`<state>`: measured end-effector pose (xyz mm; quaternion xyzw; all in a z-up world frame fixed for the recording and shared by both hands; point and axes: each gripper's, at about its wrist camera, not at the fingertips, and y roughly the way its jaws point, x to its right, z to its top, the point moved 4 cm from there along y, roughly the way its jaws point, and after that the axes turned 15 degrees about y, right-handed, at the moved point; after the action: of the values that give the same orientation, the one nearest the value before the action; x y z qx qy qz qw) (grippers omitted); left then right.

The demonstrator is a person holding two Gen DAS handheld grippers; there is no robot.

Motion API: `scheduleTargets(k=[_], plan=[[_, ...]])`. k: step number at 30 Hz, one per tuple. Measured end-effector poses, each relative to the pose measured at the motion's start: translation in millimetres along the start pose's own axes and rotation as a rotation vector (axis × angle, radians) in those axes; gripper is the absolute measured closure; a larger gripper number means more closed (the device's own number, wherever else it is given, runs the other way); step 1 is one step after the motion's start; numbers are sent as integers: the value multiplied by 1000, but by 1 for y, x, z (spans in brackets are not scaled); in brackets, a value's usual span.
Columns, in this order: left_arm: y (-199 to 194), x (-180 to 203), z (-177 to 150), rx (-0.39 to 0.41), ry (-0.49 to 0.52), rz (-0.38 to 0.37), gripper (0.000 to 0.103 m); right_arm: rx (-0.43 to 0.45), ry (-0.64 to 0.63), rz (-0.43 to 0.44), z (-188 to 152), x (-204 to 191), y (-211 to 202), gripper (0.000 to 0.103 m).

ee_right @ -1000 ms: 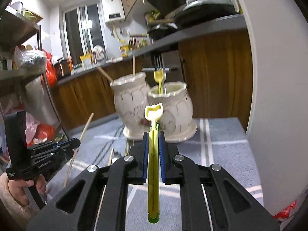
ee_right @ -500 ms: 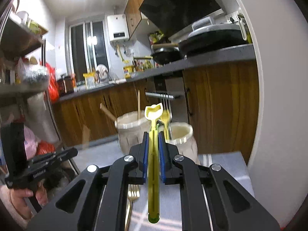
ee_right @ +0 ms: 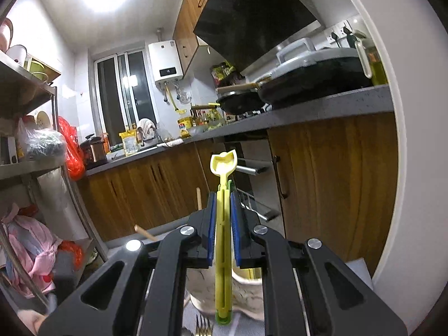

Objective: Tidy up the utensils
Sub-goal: 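Carry the chopstick over the taller cup while the right tool carries its utensil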

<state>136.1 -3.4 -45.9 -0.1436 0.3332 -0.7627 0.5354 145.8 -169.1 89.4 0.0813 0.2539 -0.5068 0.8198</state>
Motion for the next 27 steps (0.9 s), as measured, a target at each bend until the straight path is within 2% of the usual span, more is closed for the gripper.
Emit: scheduleTargets(k=[3,7,12,13,14,15,19,22,26,27], plan=[[21,-4,0,-68,15,23,83,16,8,-4,4,-2,3,93],[46,-6,0,-148,37,18,83,23,24,-12,8,2,6,93],[57,-7,-2,-174,44,31,83,24,33,-19,12,5,11,93],[57,-8,-2,-173,44,35,85,22,34,-23,11,8,12,93],[59,-9,1,-173,41,37,95,17,35,-29,9,12,14,93],[58,-11,1,-164,35,30,98,10,38,-33,6,16,16,93],[50,-19,1,-126,20,48,98,-29,72,-40,-1,31,25,93],[33,-32,4,-57,-22,70,98,-42,107,-32,-5,40,29,93],[-3,-55,19,109,-77,125,98,-51,188,13,-8,51,37,93],[-17,-62,28,184,-96,126,98,-51,208,26,-9,56,37,93]])
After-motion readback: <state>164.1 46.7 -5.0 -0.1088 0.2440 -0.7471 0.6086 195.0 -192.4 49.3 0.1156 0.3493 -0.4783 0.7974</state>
